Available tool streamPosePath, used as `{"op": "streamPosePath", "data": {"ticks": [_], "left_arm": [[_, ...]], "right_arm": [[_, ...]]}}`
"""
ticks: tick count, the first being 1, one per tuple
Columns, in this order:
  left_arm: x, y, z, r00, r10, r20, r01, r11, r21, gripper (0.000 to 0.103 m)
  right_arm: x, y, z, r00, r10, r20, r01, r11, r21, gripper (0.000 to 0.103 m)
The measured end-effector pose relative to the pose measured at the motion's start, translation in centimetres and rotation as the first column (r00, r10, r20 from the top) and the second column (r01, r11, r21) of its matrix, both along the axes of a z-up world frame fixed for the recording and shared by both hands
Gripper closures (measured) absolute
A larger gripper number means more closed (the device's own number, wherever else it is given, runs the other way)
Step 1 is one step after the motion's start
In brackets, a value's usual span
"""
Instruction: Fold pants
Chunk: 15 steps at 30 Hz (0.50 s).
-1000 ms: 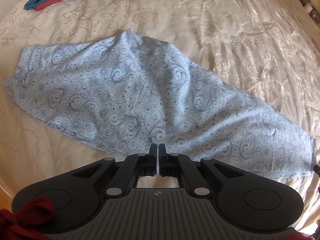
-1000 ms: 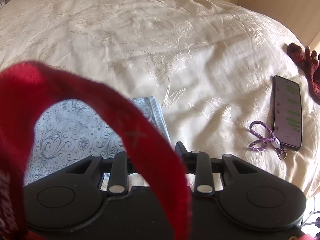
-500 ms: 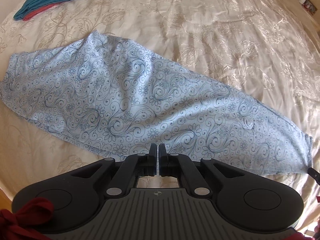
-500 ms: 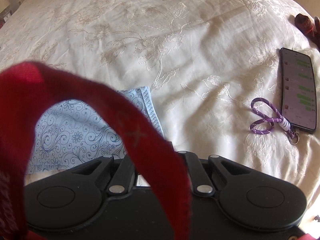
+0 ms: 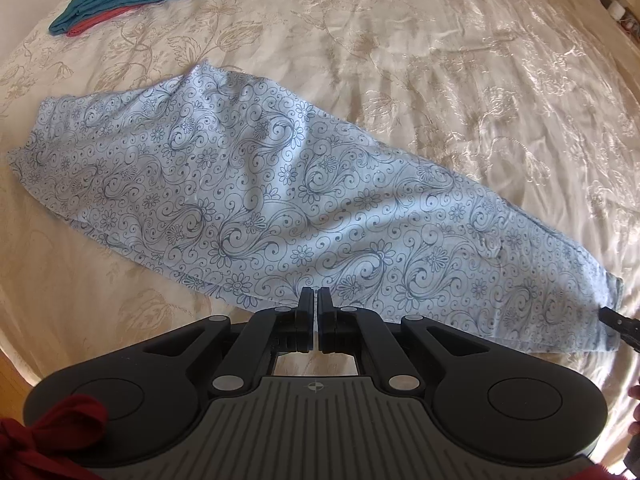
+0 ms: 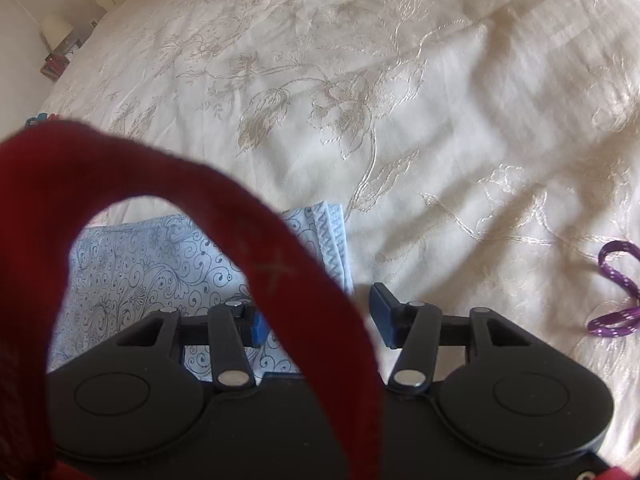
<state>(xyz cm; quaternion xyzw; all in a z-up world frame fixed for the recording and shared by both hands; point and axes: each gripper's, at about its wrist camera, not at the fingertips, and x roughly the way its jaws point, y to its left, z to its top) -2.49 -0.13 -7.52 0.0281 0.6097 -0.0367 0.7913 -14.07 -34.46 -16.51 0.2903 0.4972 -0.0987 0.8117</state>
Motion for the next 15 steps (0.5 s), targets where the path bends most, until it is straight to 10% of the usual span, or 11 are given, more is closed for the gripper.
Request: {"op": "streamPosePath", "data": {"ticks": [5,7,8,15], "left_arm": [[0.0,-0.3,0.0,1.0,0.009,0.003,-0.009,1.0,0.01,0.1],[0.0,-0.7,-0.1,1.0,0.003,0.004,-0.003,1.0,0.016,0.1],[0.1,-0.9,-0.2,1.0,-0.002,0.004,0.002,1.0,0.017,0.1],[0.9,-3.5,-0.4,0.998,-0.053,0.02,0.053,0.999,0.012,0.1]], "right_arm": [[0.1,-1.1,-0.7,1.0,-0.011,0.024,0.009,0.994,0.107,0.048],[0.1,-1.3,-1.0,1.0,-0.007,0.015,0.005,0.984,0.181,0.086],[0.2,-1.3,-0.9,1.0,-0.002,0.013,-0.001,0.98,0.198,0.086],[-1.0,-0.8,3.4,0.999,0.018,-0.036,-0.019,1.0,-0.013,0.092]]}}
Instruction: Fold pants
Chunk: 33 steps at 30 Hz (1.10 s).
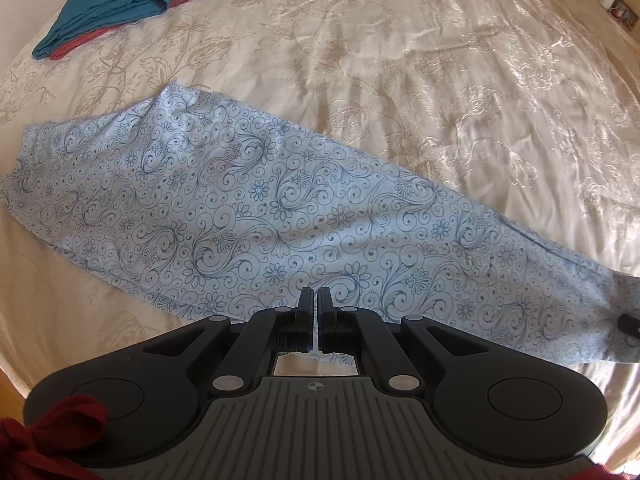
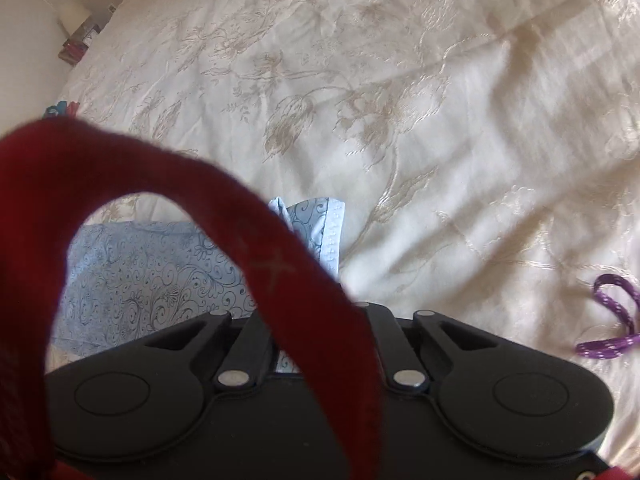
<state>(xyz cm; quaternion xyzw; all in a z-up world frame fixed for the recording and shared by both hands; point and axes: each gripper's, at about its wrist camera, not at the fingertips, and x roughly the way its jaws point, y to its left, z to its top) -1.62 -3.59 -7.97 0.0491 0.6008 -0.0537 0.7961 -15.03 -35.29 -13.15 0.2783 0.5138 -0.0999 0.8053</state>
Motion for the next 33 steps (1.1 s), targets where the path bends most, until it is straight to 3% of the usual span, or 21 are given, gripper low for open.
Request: {"op": "streamPosePath", "data": {"ticks": [13,19,23,27,33], "left_arm": [[2.3,-7.9,-3.0,0.981,-0.194,0.015,0.194,0.979,-0.053,0.1],[3.2,-8.8,-7.0,0.96,-0.264,-0.092,0.265,0.964,-0.009,0.1],[3.1,-6.7,-4.9,0.97,-0.241,-0.037,0.238,0.969,-0.06,0.1],[3.7,-2.0,-1.9,0.984,-0.177,0.023,0.178,0.979,-0.104,0.1],[5.8,5.8,0.3,0.994,-0.096,0.052,0.1,0.991,-0.086,0.1]], "right_arm": [[-0.3,0.2,1.2,0.998,-0.05,0.043,0.047,0.997,0.067,0.092],[-0.4,1.3,3.6,0.995,-0.067,0.081,0.06,0.994,0.087,0.091],[0.6,3.3,6.1,0.99,-0.068,0.12,0.058,0.995,0.082,0.091],[2.3,6.3,9.3,0.983,-0.065,0.173,0.047,0.993,0.108,0.091],[6.5,13.0,12.8,0.966,-0.018,0.257,-0.028,0.984,0.174,0.091]]}}
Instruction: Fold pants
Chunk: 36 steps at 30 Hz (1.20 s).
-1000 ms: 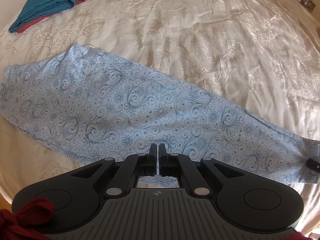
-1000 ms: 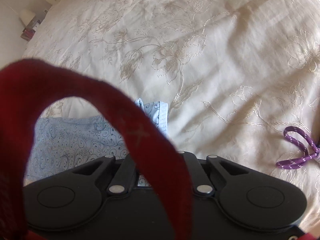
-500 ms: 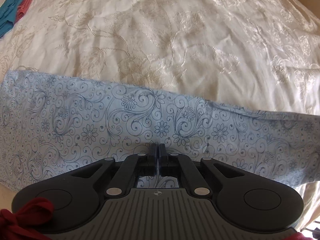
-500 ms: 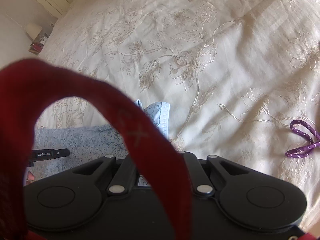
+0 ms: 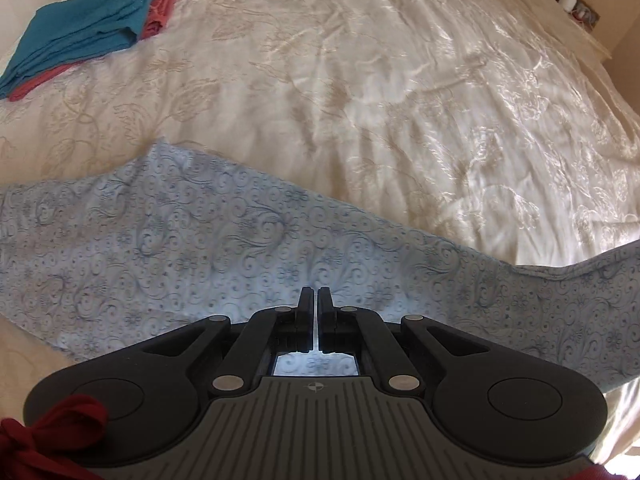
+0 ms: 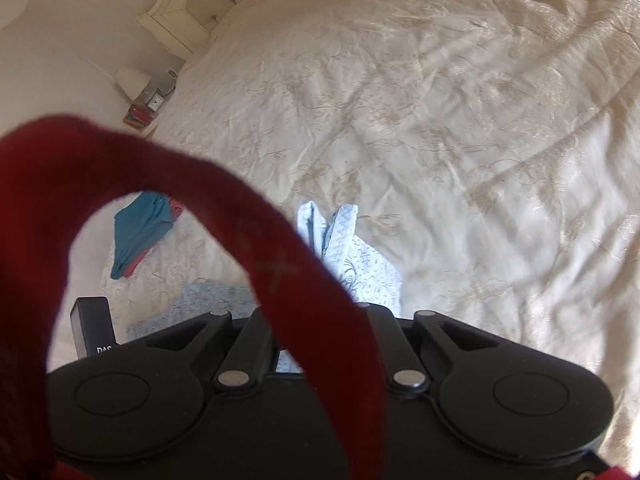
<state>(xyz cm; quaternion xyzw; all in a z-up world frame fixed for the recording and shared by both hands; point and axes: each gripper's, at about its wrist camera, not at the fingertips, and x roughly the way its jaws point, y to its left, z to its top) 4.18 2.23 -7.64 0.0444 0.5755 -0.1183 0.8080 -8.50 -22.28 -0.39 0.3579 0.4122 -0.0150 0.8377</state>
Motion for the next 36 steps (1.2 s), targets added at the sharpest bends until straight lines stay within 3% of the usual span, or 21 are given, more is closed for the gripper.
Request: {"op": "streamPosePath", "data": {"ticks": [4,8,15,19,22,25,29,32,36], "left_arm": [[1.0,4.7,0.8,0.999,0.043,0.013,-0.043,0.999,0.016,0.1],[1.8,8.9,1.1,0.997,0.074,0.009,-0.074,0.997,0.028,0.1],[2.5,13.4,0.7,0.996,0.085,-0.008,-0.084,0.996,0.038,0.1],[2.5,14.6,0.7,0.997,0.08,-0.012,-0.08,0.997,0.024,0.1],[2.5,14.5,0.8,0.997,0.073,-0.011,-0.073,0.997,0.009,0.1],[2.7,13.6,0.8,0.998,0.056,-0.01,-0.056,0.998,-0.012,0.1],[3.1,11.1,0.3,1.0,0.006,-0.014,-0.006,0.999,-0.034,0.1],[3.3,8.9,-0.7,0.999,-0.039,-0.032,0.037,0.998,-0.046,0.1],[3.5,6.4,-2.7,0.994,-0.074,-0.074,0.071,0.997,-0.043,0.1]], "right_arm": [[4.1,6.1,-0.1,0.995,0.094,0.043,-0.095,0.995,0.032,0.091],[8.2,12.3,-2.8,0.986,0.163,0.031,-0.164,0.986,0.035,0.09],[12.1,20.8,-9.9,0.969,0.233,-0.082,-0.237,0.97,-0.049,0.084],[12.6,23.2,-11.2,0.947,0.302,-0.106,-0.311,0.947,-0.083,0.075],[11.8,23.8,-10.0,0.928,0.368,-0.061,-0.372,0.924,-0.086,0.066],[10.4,23.1,-8.3,0.929,0.369,-0.023,-0.369,0.922,-0.121,0.053],[9.3,20.5,-8.5,0.959,0.278,-0.063,-0.284,0.942,-0.18,0.053],[8.7,17.5,-10.0,0.979,0.156,-0.129,-0.181,0.96,-0.215,0.06],[7.7,14.0,-12.1,0.977,0.05,-0.206,-0.102,0.963,-0.249,0.067]]}}
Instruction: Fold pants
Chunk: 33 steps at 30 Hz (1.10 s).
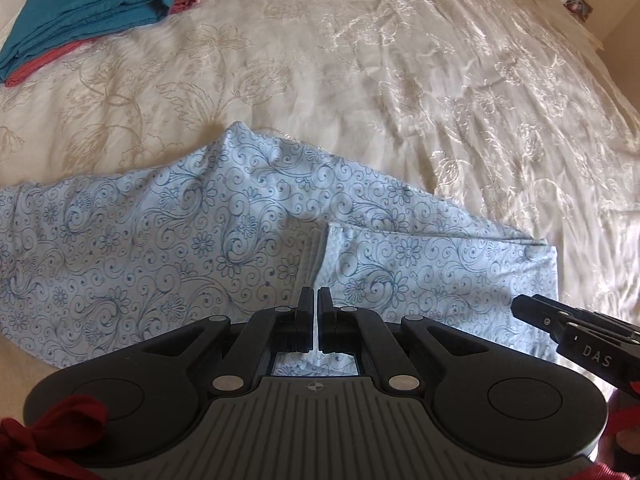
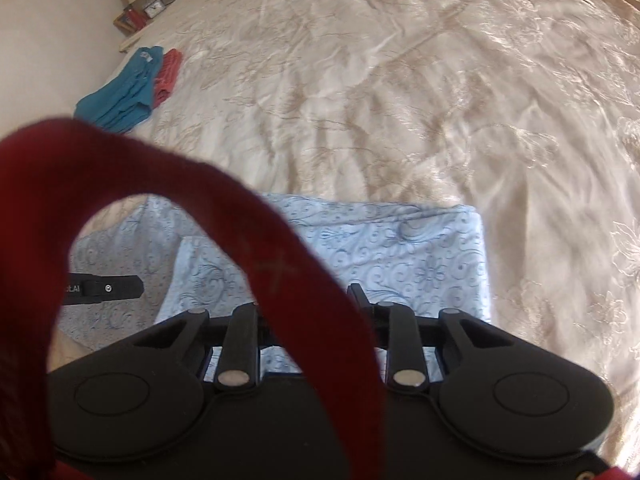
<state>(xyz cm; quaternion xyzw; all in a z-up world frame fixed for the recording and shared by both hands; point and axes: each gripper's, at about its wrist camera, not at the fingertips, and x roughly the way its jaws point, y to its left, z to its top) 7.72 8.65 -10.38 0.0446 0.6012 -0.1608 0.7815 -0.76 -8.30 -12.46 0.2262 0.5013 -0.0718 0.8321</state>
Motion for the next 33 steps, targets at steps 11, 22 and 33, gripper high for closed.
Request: {"op": "streamPosePath", "data": {"ticks": [11,22,33], "left_arm": [[-0.4,1.3,-2.2,0.997,0.06,-0.049,-0.056,0.996,0.073,0.1],[-0.6,10.8,2.1,0.973,0.214,0.09,-0.219,0.975,0.048,0.1],[1.5,19.0,1.6,0.937,0.347,0.049,-0.35,0.933,0.087,0.1]], "right_arm": [[-1.6,-2.6,0.2,0.998,-0.017,-0.058,0.014,0.999,-0.047,0.064],[2.4,4.3,2.2,0.975,0.217,0.049,-0.219,0.976,0.02,0.064],[5.5,10.7,1.7,0.95,0.309,0.036,-0.311,0.948,0.063,0.063]]}}
